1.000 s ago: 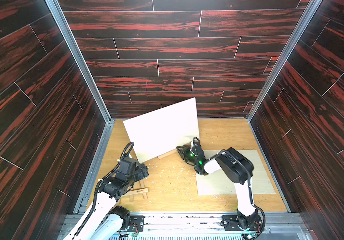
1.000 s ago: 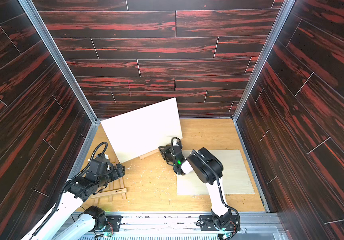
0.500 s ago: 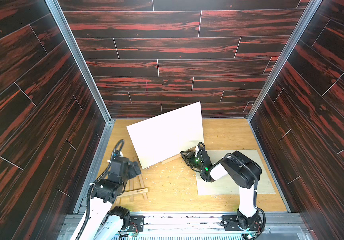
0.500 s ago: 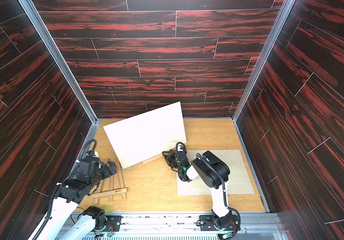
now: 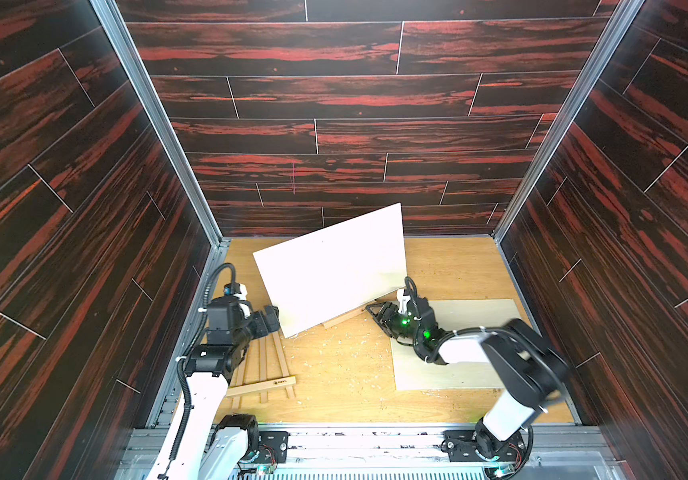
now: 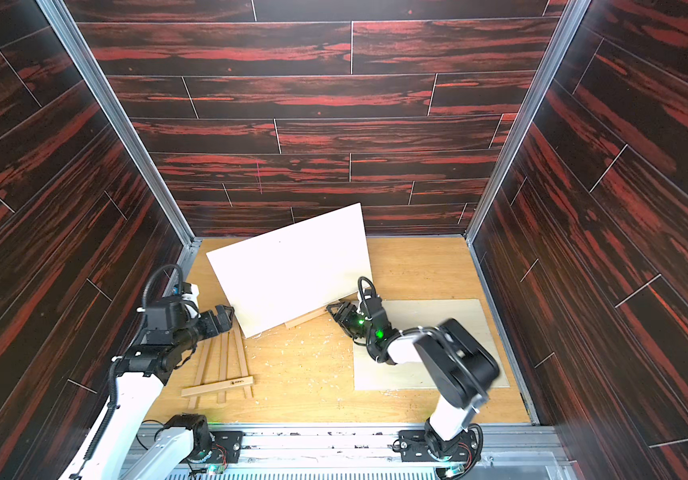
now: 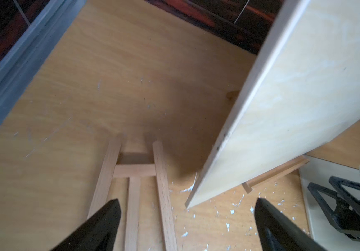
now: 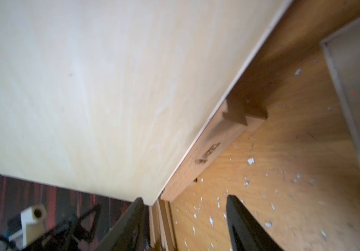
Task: Disassemble the easel
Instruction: Move the easel to the center of the board, then pick up the drawing board from the easel.
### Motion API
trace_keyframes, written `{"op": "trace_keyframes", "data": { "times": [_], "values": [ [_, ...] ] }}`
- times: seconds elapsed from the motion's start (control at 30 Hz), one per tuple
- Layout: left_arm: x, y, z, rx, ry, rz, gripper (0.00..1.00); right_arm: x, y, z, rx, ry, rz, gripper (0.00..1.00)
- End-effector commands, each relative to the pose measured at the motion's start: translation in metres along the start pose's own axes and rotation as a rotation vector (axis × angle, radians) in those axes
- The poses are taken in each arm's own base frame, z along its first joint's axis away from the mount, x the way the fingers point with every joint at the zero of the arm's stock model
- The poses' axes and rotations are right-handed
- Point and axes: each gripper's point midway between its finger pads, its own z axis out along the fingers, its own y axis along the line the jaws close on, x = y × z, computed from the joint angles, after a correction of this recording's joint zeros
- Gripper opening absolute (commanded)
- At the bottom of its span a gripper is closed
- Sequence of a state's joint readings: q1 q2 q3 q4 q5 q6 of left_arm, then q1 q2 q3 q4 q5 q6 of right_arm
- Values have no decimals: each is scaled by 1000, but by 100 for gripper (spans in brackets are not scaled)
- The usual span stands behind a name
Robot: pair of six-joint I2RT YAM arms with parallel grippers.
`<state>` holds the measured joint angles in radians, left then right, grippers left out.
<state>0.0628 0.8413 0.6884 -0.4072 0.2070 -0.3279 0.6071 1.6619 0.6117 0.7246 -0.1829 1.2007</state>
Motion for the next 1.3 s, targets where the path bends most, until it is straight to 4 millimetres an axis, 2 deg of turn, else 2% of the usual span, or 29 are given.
{"op": "trace_keyframes", "data": {
  "times": [0.0, 0.13, 0.53, 0.7, 0.9, 0.97, 1.27],
  "values": [
    [-6, -16, 6, 174, -29, 37, 99, 15, -5, -14, 57, 120, -101, 64],
    [-12, -30, 11, 290, -33, 85, 96, 21, 0, -26, 35, 206, -166, 64],
    [-20, -56, 29, 488, 25, 157, 82, 4, 10, -43, -32, 233, -252, 67],
    [-20, -60, 35, 531, -8, 180, 80, -8, 13, -45, -94, 221, -265, 68],
    [-24, -61, 38, 550, -66, 210, 75, -31, 20, -42, -182, 193, -293, 68],
    [-24, -62, 39, 566, -64, 216, 71, -38, 22, -39, -213, 187, -293, 68],
    [-26, -65, 44, 599, -49, 218, 39, -65, 16, -24, -244, 133, -283, 68]
  ]
}}
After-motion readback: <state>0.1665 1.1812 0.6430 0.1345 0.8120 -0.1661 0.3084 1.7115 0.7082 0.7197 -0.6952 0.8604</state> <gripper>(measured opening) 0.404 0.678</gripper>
